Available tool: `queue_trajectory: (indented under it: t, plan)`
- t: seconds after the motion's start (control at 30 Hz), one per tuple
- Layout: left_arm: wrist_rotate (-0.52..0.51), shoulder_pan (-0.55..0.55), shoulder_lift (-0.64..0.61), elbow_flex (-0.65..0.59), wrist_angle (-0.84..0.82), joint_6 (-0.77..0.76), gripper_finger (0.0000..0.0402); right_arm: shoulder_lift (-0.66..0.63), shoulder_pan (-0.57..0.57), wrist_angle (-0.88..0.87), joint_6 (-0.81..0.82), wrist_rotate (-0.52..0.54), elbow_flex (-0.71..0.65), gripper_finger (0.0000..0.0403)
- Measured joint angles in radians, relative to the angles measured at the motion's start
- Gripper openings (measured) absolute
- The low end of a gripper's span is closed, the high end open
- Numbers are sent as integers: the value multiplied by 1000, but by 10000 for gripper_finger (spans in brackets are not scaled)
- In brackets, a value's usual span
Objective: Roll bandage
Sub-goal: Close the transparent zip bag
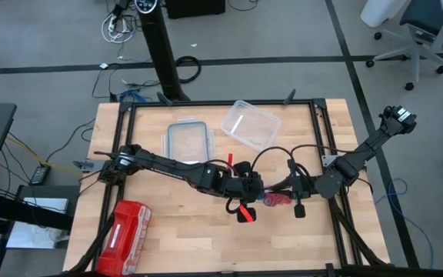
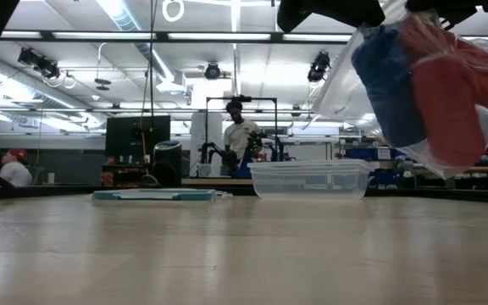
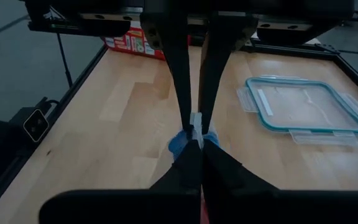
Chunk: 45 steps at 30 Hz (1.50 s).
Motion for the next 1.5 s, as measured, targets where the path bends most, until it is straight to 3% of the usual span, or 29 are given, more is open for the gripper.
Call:
queue_trajectory:
  t: [1.17, 1.4, 1.5]
  plan:
    - [42, -34, 0, 0, -89, -48, 15, 0, 0, 8, 1, -42, 0, 0]
    - [81, -49, 7, -21, -279, -73, 9, -12, 0, 4, 0, -48, 3, 0]
    - [45, -46, 2, -24, -208, -77, 4, -15, 0, 5, 1, -49, 2, 0]
